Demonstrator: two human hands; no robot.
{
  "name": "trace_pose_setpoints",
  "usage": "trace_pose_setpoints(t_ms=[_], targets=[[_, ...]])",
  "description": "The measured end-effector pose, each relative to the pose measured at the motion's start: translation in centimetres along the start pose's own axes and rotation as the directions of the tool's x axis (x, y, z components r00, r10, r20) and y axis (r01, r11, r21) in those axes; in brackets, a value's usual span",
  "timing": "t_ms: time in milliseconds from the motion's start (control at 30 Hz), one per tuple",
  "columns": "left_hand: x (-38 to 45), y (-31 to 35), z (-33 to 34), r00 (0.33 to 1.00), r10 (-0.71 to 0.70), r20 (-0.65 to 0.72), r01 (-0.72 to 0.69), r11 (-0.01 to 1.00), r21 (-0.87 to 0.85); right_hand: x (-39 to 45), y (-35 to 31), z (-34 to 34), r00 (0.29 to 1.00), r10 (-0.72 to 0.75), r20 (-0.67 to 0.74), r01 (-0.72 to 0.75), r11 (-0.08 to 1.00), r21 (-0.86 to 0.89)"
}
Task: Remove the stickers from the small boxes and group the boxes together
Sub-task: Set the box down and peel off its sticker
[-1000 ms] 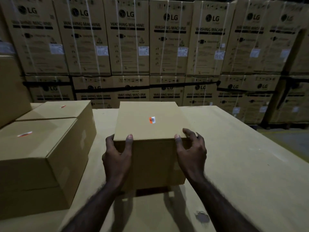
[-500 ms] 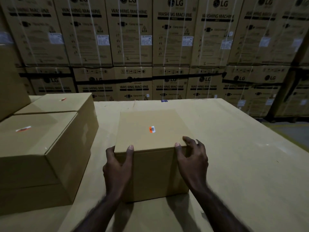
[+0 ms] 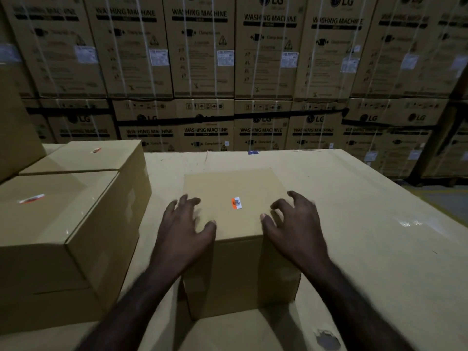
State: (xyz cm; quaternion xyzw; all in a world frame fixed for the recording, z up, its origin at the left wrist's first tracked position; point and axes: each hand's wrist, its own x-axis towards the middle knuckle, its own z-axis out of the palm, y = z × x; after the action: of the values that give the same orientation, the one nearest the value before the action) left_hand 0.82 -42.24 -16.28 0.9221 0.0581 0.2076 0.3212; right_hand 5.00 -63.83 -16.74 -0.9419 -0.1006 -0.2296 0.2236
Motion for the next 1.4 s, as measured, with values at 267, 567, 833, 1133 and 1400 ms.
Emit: trace_pose_setpoints(t_ms=[267, 567, 833, 1133, 1400], targets=[[3.8, 0.2, 1.8, 0.912, 0.022, 0.410, -0.216, 0.875, 0.433, 5.7, -2.9, 2.0, 0.906, -0.093, 0.413, 0.076, 0.995, 0.057], [3.6, -0.5, 2.3, 0.918, 0.049, 0.394, -0.246, 0.848, 0.468, 5.7, -4.1, 2.4, 0.914, -0.151, 0.377, 0.141, 0.989, 0.055], [3.6, -0.4, 2.2, 0.919, 0.045, 0.391, -0.238, 0.854, 0.462, 6.0, -4.0, 2.5, 0.956, -0.034, 0.293, -0.006, 0.991, 0.135], [3.4, -0.2, 2.1, 0.917, 0.042, 0.397, -0.242, 0.850, 0.468, 6.2, -4.2, 2.0, 0.942, -0.032, 0.335, -0.044, 0.975, 0.216], [3.3, -0.1, 2.0, 0.917, 0.046, 0.395, -0.244, 0.850, 0.466, 6.6, -4.5, 2.8, 0.950, 0.014, 0.311, -0.072, 0.982, 0.176]])
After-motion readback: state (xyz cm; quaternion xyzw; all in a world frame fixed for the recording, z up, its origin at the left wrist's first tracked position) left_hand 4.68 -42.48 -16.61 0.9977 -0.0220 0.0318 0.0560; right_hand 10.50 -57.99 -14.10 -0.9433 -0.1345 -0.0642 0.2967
